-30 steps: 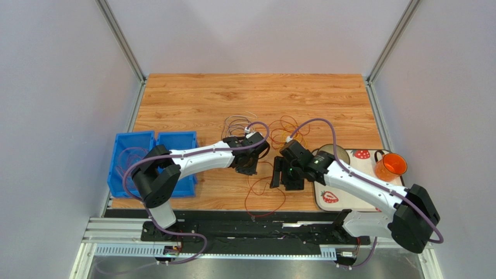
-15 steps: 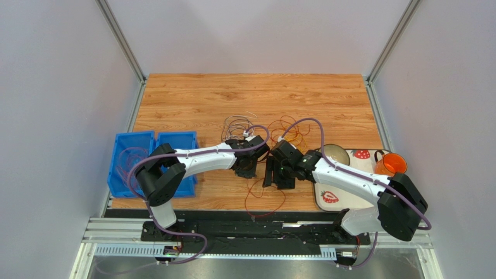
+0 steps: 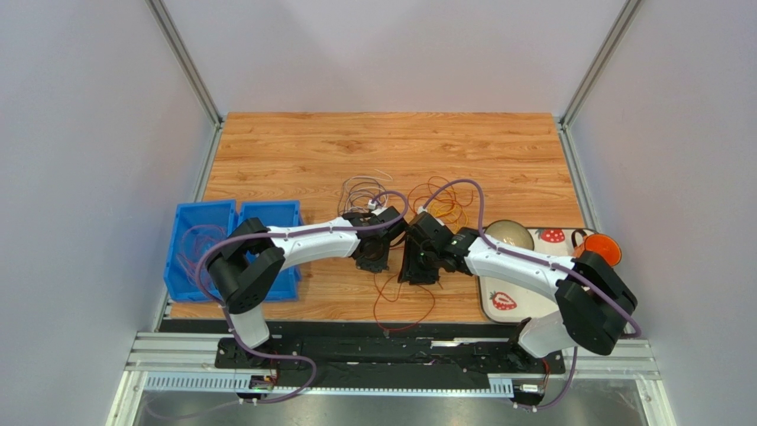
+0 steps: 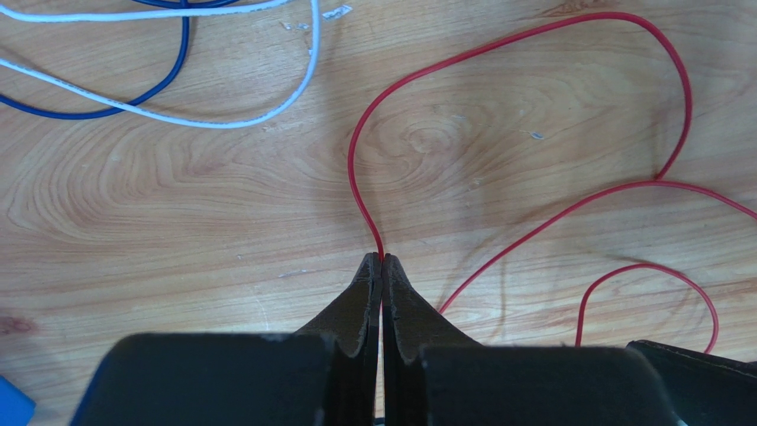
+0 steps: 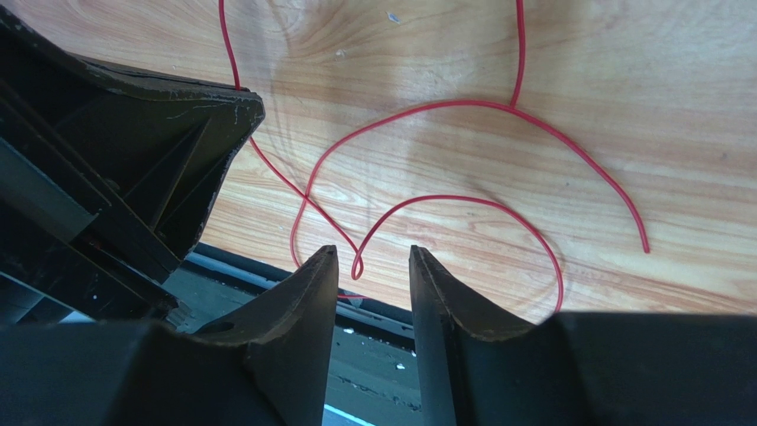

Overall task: Untangle the cables
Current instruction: Pick up the cable at the center of the board.

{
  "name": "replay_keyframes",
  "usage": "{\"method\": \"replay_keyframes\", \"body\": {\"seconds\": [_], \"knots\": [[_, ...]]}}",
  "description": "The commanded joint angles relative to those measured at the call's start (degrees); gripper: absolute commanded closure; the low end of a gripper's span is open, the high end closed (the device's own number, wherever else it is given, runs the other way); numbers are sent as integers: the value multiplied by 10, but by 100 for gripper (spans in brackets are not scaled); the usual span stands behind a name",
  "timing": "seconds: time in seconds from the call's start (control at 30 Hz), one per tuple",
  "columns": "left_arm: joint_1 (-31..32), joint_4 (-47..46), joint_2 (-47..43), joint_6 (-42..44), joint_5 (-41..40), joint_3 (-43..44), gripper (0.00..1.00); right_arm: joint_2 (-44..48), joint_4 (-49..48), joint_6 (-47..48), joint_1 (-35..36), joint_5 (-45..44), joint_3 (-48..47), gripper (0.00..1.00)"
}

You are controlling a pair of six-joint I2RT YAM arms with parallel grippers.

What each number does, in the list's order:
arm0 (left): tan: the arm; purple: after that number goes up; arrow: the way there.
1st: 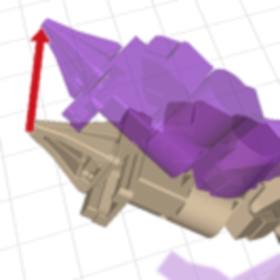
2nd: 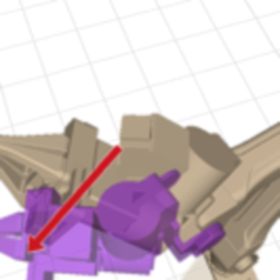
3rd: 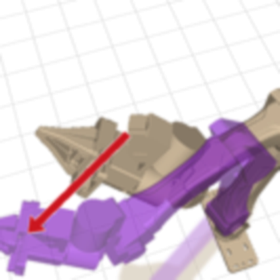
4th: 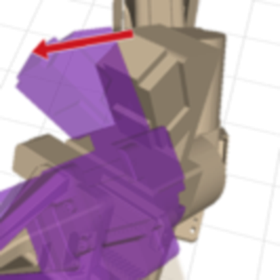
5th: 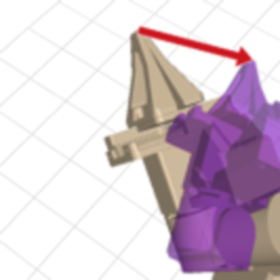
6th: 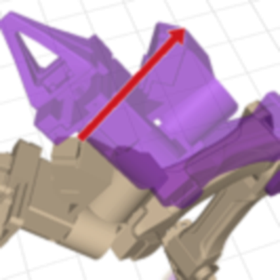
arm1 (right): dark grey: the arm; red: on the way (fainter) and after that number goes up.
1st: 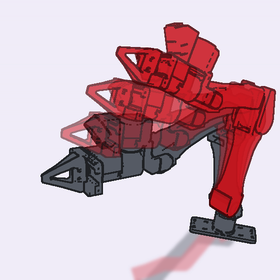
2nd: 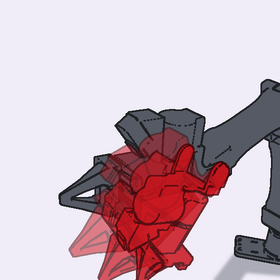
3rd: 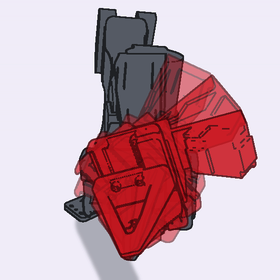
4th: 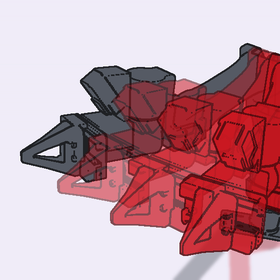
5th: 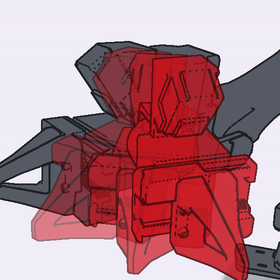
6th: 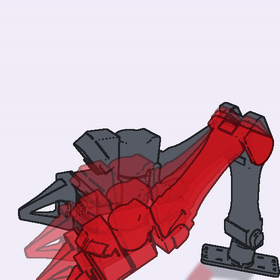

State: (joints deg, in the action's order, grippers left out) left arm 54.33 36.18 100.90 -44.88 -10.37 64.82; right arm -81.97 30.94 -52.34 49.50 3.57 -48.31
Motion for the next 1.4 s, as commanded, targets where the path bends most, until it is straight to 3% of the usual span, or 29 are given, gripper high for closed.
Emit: {"method": "replay_keyframes", "body": {"seconds": [0.0, 0.27, 0.47, 0.5, 0.63, 0.73, 0.87, 1.07, 1.3, 1.37], "knots": [[11, -14, -3, -13, 4, 2, 100, -23, -40, -7, 5, 10, -11, 64], [11, -45, -19, -27, 28, -19, 100, 16, -33, -12, 10, -14, 3, 60], [10, -48, -19, -27, 34, -14, 100, 119, 24, -15, 5, -68, 29, 53], [10, -46, -22, -24, 29, -14, 97, 132, 32, -15, 3, -73, 33, 53], [10, -20, -41, -3, 10, -9, 60, 207, 76, -15, -9, -94, 59, 52], [10, 3, -67, 8, -8, -7, 46, 264, 111, -19, -14, -116, 70, 51], [16, 38, -105, 31, -45, 7, 38, 327, 143, -22, -20, -146, 75, 50], [87, 33, -164, 94, -84, 9, 27, 362, 178, -21, -22, -157, 59, 49], [167, -19, -104, 95, -69, 17, 26, 386, 199, -15, -23, -170, 45, 49], [179, -27, -81, 100, -60, 29, 20, 393, 207, -13, -23, -170, 41, 49]]}}
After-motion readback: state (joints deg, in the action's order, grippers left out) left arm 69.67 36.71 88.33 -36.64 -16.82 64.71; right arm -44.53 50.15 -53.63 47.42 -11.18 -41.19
